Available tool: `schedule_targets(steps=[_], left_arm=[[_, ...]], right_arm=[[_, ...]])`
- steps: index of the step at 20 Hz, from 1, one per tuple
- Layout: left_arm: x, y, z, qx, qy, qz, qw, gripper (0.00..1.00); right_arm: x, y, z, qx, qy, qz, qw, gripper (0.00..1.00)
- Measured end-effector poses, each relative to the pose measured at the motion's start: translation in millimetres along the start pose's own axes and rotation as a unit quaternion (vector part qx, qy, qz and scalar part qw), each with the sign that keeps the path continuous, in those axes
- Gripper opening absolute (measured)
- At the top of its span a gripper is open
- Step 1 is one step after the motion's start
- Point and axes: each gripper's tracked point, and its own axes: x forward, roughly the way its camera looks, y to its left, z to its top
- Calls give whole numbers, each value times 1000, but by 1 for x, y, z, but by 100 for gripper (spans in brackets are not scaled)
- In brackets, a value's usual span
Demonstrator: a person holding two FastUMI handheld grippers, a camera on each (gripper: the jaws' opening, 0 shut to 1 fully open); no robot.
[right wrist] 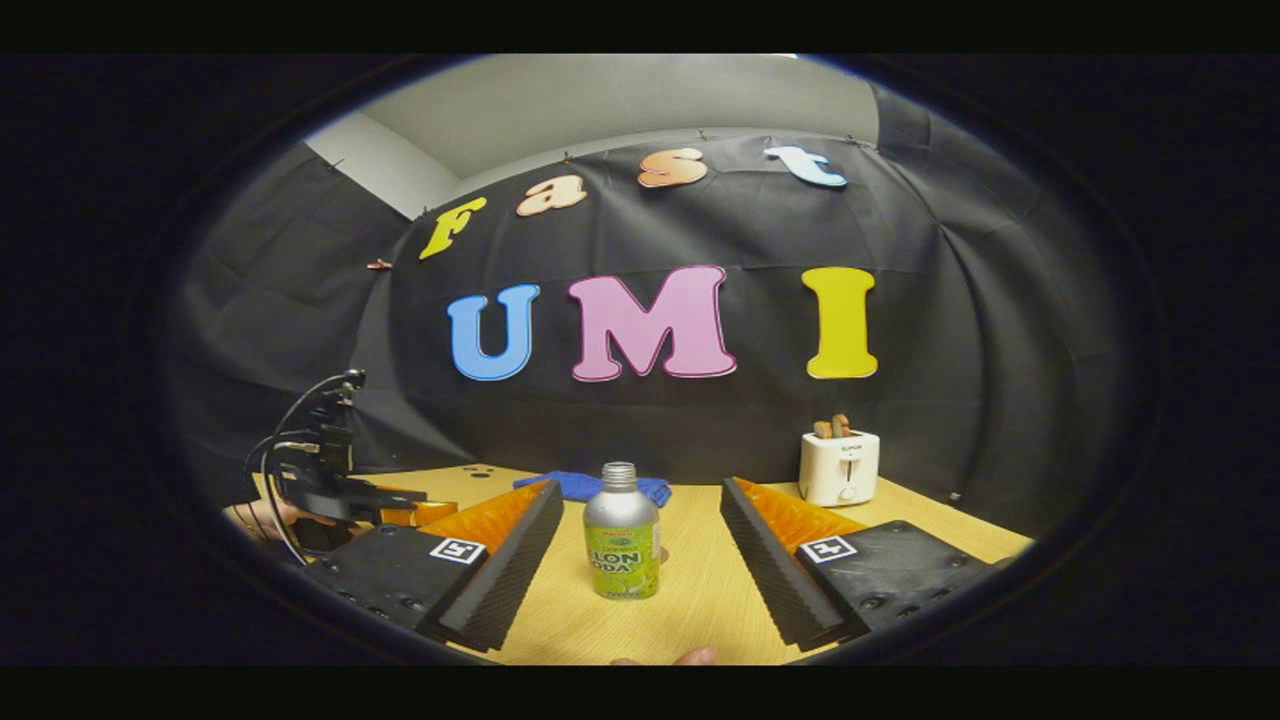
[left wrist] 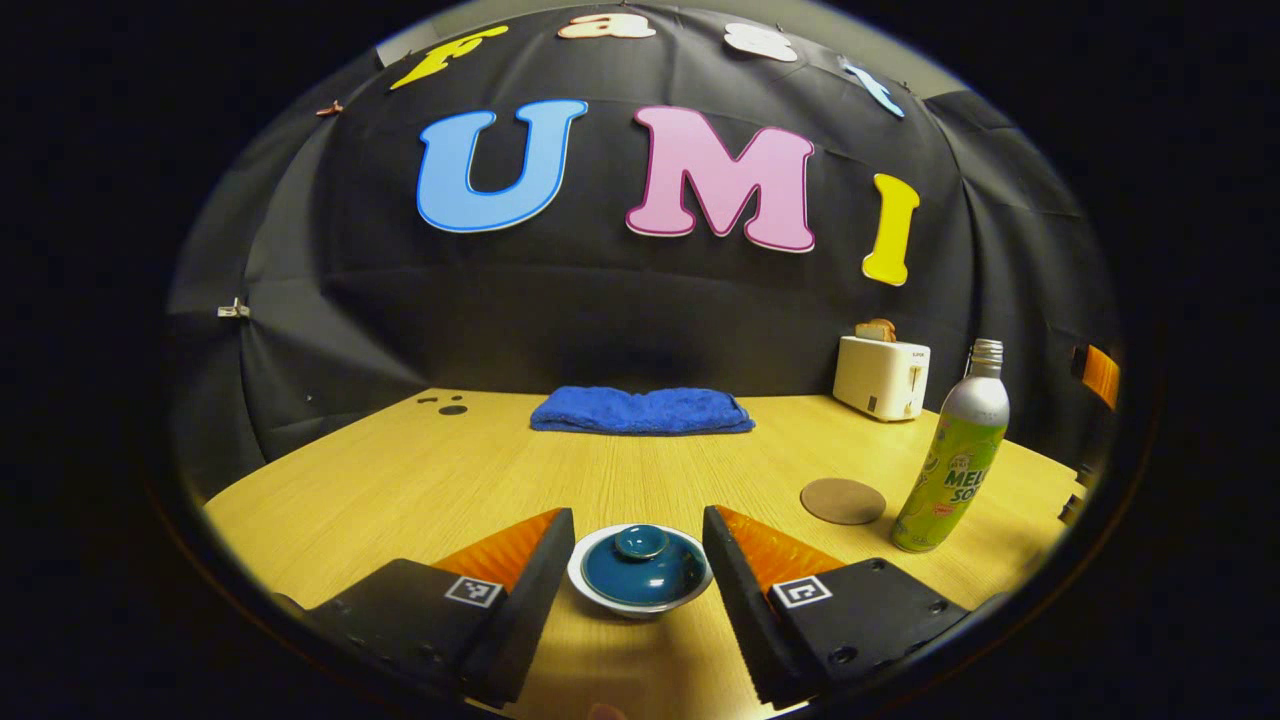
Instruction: Open the teacup lid with one hand, grasp the water bottle and pour water into the teacup with the other hand; after pouring, place the water bottle on the coaster and then close the teacup lid.
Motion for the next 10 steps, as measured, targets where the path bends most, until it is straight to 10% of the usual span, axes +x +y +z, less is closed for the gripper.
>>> schedule_targets(steps=[10], left_arm=[[11, -1, -4, -11, 5, 2, 1000, 44]], right_arm=[[-2, -1, 1, 6, -1, 2, 1000, 98]])
